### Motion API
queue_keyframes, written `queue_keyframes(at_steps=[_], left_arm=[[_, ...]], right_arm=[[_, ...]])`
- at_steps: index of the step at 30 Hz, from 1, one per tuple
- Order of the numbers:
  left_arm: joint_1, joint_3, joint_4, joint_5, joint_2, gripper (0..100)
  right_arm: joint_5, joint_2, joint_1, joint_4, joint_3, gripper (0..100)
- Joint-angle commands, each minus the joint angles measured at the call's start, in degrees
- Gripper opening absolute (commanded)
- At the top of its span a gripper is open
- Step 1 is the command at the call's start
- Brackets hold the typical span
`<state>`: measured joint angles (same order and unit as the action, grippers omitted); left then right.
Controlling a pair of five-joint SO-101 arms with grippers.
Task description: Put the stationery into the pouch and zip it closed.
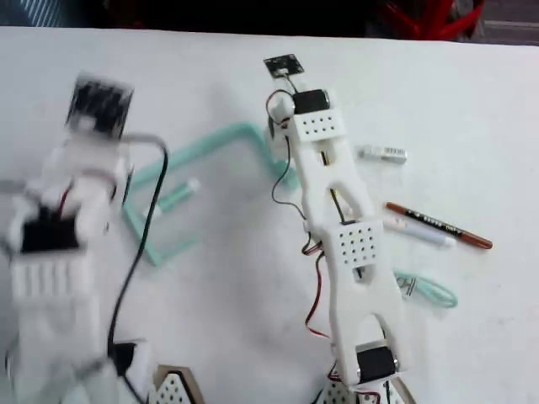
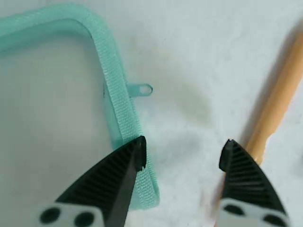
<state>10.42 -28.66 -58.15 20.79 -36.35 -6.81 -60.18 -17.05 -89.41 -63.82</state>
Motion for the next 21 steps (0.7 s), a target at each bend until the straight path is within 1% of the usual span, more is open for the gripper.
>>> queue_keyframes(at_steps=[1,5,8,12,16,18,19,21], left_arm=[[-0.84,9.58,7.12,1.05,19.47,6],[-1.27,15.65,12.40,0.88,37.49,6],[-0.57,22.95,15.56,0.79,49.80,6],[2.42,36.40,16.09,0.70,64.40,6],[4.62,48.53,15.91,0.70,76.26,6],[5.32,53.36,14.15,0.97,80.84,6],[5.32,55.82,11.52,1.14,82.59,6],[5.05,61.01,3.43,1.49,85.41,6]], right_arm=[[0.35,0.40,0.66,-0.22,-1.58,25.1],[0.35,0.40,1.80,-0.22,-1.58,25.1],[0.35,0.31,1.98,-0.22,-1.58,25.1],[0.35,0.31,1.71,-0.13,-1.58,25.0],[0.35,0.31,1.63,0.40,-1.41,25.0],[0.35,0.31,1.71,1.10,-1.14,25.0],[0.35,0.31,1.89,1.19,-1.14,25.0],[0.35,0.31,2.07,1.36,-1.14,25.0]])
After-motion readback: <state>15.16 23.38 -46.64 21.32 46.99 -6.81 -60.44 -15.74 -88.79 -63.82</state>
